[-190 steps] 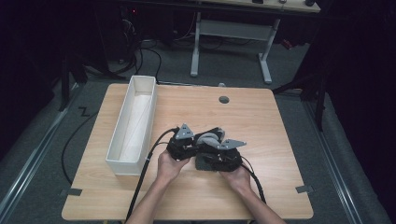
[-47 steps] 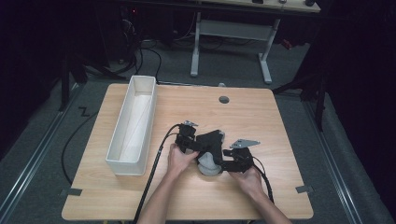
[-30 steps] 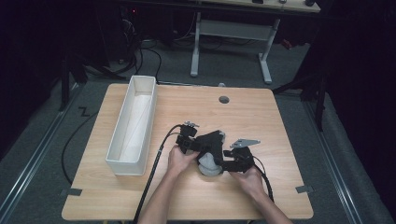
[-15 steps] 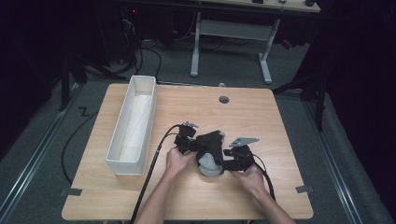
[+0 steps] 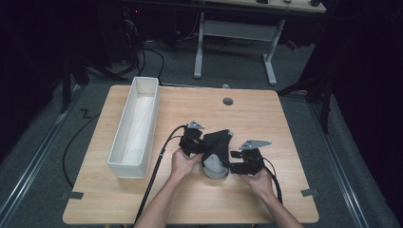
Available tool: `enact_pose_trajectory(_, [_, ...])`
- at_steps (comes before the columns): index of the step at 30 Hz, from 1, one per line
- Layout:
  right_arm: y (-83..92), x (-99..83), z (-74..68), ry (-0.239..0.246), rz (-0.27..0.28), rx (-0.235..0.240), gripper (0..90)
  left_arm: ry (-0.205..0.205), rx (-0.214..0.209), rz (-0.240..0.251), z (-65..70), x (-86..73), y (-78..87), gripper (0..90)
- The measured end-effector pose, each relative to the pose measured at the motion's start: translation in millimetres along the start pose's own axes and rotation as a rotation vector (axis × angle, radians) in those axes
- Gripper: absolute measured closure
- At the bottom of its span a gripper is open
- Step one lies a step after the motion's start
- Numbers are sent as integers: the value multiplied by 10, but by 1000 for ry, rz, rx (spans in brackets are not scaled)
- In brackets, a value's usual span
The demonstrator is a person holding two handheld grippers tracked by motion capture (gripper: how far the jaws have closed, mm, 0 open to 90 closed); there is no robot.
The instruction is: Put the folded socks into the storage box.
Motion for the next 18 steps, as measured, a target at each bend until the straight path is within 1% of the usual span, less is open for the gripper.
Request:
enact_pose_trajectory(2, [46,-28,15,-15,12,-6,399,-4,-18,26,31,82,62,710])
enact_pose_trajectory(3, [80,-53,44,-18,17,-24,402,-2,-17,34,23,112,84,712])
enact_pose_trajectory(4, [104,-64,65,-19,29,-40,409,-2,-6,43,-9,149,113,713])
enact_pose_trajectory(5, [151,-91,102,-35,54,-62,415,-7,3,49,-24,165,135,714])
enact_pose_trajectory(7, [201,-154,161,-72,79,-87,423,-23,1,68,2,200,196,715])
enact_pose_trajectory(8, [225,-224,222,-82,73,-130,428,-29,-4,83,24,224,227,715])
enact_pose_trajectory(9, [231,-288,269,-82,52,-159,428,-30,-7,92,37,242,249,716])
enact_pose_trajectory(10, [231,-334,300,-84,33,-176,428,-28,-7,107,52,271,274,716])
enact_pose_trajectory(11, [235,-401,362,-80,10,-209,421,-35,-8,115,69,289,295,716])
enact_pose_trajectory(12, [247,-452,416,-72,-1,-236,410,-44,-6,118,79,296,306,716])
enact_pose_trajectory(15, [258,-545,516,-76,-35,-283,415,-67,-1,132,120,328,334,717])
enact_pose_trajectory(16, [257,-591,567,-81,-68,-320,408,-70,-5,138,137,340,348,716])
enact_pose_trajectory(18, [238,-656,603,-75,-101,-328,408,-78,-6,149,154,358,373,717])
Point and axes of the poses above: each handheld gripper's, and its own axes: y roughly backward along the jaws, x roughly out of its top, z roughly to its right, the point moved 10 cm from there along -y, roughly forward along the jaws, and after that the axes turned 12 degrees about y, right-handed, at the moved point
